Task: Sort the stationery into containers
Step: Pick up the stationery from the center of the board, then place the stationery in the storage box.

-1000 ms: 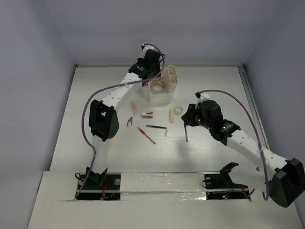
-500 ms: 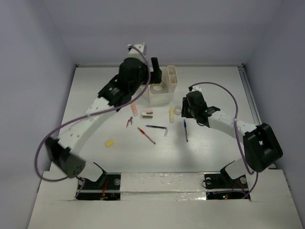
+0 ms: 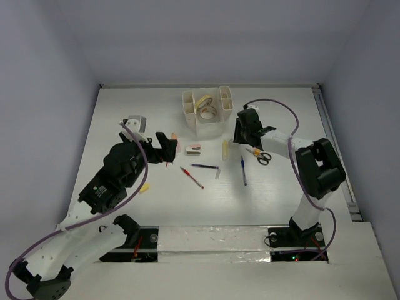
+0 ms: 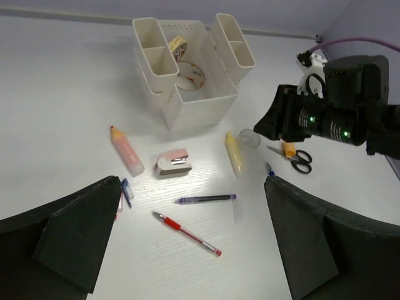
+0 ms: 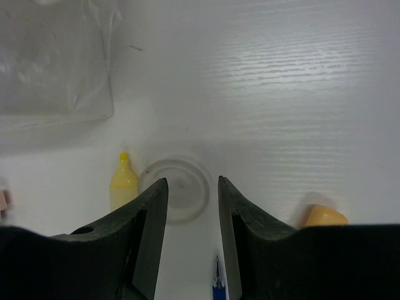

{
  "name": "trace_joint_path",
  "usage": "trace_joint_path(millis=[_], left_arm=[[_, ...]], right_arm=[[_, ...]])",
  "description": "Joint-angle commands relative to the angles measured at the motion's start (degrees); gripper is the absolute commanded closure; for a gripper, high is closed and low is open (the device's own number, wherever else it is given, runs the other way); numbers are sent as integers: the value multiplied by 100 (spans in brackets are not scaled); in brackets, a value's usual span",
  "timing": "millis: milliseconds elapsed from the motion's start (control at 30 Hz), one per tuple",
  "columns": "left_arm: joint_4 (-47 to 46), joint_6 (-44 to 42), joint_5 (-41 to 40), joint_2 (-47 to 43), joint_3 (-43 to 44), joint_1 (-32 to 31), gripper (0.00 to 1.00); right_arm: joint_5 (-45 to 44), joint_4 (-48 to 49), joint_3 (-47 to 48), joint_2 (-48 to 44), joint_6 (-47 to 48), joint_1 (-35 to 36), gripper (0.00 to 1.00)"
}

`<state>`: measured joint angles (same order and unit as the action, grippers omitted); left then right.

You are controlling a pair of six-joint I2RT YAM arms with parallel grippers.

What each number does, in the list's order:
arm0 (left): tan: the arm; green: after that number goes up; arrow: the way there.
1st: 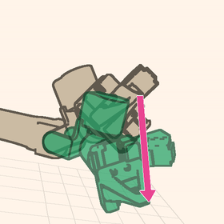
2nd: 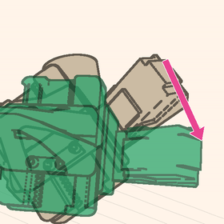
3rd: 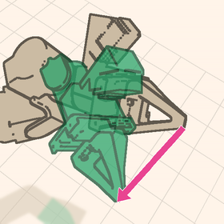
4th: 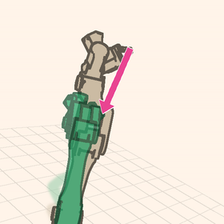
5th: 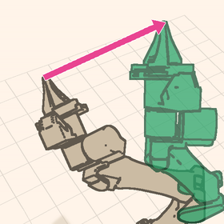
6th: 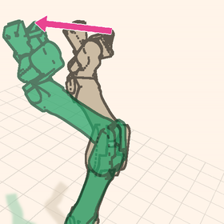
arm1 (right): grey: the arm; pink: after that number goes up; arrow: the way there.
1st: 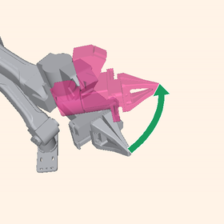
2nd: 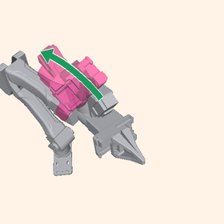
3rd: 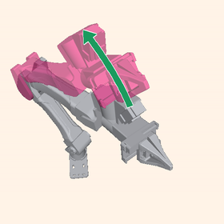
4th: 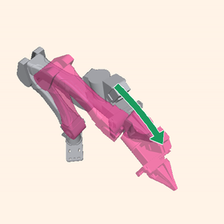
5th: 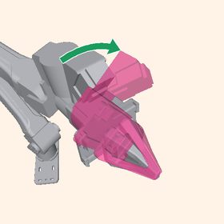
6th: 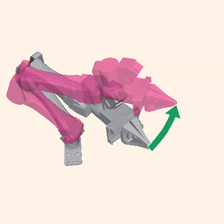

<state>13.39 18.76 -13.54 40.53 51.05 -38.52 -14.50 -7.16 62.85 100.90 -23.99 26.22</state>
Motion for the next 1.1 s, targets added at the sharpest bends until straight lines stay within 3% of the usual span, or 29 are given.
trace_joint_path(millis=[0, 333, 467, 567, 800, 1067], left_arm=[[59, 13, -210, -597, -252, -6, 1], [6, -57, -35, -1223, -816, -6, 1], [-20, -92, -8, -1258, -807, -6, 1], [24, -66, -35, -1267, -807, -6, 1], [-3, -83, -96, -1416, -807, -6, 1], [32, -119, -87, -1364, -798, 55, 1]], right_arm=[[-62, 110, 421, 324, -150, -38, 57], [-361, -84, 448, 632, -238, -38, 64], [-518, 3, 369, 545, -299, -38, 88], [-755, 311, 132, 20, -212, -38, 96], [-765, 259, 438, -1054, 368, 111, 96], [-799, -101, 2335, 25, 965, 533, 94]])
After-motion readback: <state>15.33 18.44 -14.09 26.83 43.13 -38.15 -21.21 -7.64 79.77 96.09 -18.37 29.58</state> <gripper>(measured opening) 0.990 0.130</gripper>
